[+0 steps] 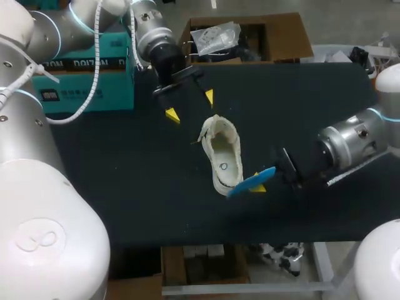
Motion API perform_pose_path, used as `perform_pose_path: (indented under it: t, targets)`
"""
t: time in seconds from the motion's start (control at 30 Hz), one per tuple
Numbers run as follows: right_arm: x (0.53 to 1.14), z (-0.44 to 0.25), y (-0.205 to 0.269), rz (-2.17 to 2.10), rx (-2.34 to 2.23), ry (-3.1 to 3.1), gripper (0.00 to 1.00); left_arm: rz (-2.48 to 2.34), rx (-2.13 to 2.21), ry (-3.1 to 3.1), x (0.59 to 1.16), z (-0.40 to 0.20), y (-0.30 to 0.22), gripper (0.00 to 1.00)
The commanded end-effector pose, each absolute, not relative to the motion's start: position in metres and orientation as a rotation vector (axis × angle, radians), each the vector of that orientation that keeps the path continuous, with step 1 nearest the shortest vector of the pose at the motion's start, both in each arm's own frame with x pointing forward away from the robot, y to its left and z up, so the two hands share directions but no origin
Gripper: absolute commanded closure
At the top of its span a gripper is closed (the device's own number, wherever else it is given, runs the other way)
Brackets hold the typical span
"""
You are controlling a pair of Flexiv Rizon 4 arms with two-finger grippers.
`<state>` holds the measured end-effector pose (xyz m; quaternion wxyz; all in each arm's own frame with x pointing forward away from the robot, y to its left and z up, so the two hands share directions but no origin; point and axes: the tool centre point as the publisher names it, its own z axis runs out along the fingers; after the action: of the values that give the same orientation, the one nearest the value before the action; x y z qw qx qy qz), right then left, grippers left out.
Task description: Open the shoe tongue, take the insole out of the shoe, put the insole back into the shoe, and pack the shoe into the shoebox
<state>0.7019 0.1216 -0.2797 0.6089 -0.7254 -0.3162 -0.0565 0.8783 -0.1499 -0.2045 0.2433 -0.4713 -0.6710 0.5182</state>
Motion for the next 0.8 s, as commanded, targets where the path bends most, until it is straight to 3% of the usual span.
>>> perform_pose_path:
  t: [0.03, 0.37, 0.8]
  targets:
    - [0.703, -0.283, 0.131, -0.177, -1.682, -0.706, 1.00, 1.505, -1.200, -2.051, 0.835, -0.207, -0.142, 0.00]
    - [0.732, -0.285, 0.142, -0.281, -1.692, -0.624, 1.00, 1.683, -1.083, -2.331, 0.786, -0.219, -0.133, 0.00]
    - [0.755, -0.293, 0.152, -0.343, -1.661, -0.570, 1.00, 1.828, -0.940, -2.448, 0.772, -0.245, -0.138, 0.00]
